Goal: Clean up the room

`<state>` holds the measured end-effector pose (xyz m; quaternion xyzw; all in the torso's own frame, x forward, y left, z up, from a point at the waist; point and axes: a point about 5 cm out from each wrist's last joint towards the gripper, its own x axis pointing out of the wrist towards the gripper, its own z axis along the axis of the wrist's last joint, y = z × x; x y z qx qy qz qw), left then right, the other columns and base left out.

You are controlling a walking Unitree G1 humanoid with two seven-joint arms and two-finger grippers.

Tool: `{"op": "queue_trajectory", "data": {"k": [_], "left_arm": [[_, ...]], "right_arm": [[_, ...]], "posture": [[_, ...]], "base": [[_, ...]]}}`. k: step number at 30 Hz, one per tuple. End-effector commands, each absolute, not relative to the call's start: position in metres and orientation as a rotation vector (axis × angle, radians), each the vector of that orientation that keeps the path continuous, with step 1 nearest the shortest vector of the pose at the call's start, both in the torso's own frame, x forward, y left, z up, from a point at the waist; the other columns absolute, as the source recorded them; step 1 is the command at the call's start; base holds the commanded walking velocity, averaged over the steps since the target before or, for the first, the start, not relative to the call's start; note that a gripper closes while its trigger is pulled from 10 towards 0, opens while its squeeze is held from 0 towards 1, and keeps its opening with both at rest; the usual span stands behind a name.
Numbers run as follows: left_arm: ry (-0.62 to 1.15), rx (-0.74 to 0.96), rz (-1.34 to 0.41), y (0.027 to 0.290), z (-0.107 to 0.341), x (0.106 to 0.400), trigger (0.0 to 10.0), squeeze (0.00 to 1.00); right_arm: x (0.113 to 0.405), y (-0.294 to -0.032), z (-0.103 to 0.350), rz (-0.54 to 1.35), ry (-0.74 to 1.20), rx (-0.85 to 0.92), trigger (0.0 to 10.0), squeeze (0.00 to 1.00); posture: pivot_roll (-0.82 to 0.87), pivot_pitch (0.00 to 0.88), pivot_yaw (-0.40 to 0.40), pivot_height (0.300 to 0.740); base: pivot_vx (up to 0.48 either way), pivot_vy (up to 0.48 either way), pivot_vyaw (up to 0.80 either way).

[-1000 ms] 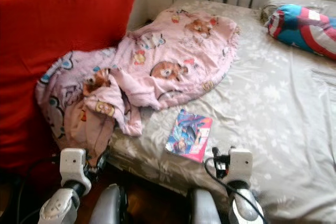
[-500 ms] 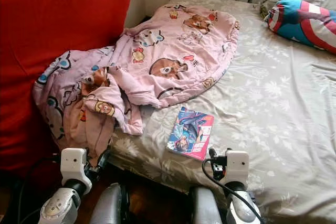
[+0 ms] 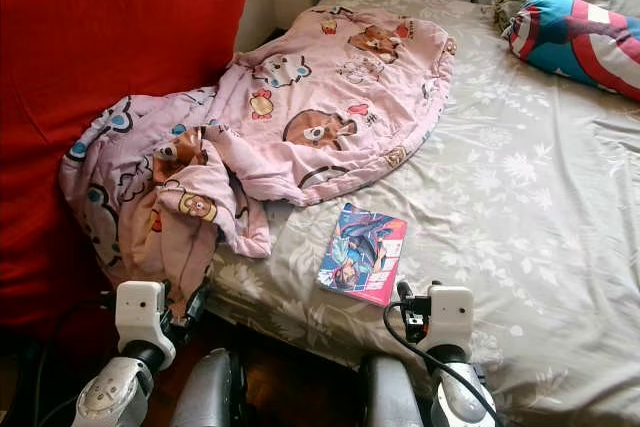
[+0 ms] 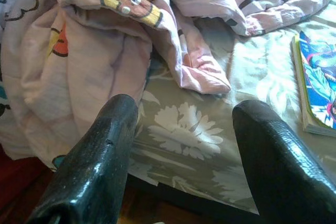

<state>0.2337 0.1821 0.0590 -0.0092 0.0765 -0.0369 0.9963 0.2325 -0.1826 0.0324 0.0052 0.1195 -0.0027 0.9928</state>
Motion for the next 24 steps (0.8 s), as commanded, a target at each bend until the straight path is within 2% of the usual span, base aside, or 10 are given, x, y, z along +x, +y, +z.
{"op": "queue_trajectory", "data": {"k": [1, 24], "left_arm": [[0.161, -0.018, -0.07, 0.1833, 0.057, 0.2306, 10.0, 0.0], [0.164, -0.015, -0.076, 0.1834, 0.058, 0.2325, 10.0, 0.0]], "right_arm": [[0.2275, -0.1806, 0.0257, -0.003, 0.261, 0.026, 10.0, 0.0], [0.2293, -0.1778, 0.0274, 0.001, 0.238, 0.035, 10.0, 0.0]], "posture": [[-0.04, 0.141, 0.014, 0.553], [-0.03, 0.14, 0.019, 0.553]], "base": [[0.0, 0.0, 0.0], [0.0, 0.0, 0.0]]}}
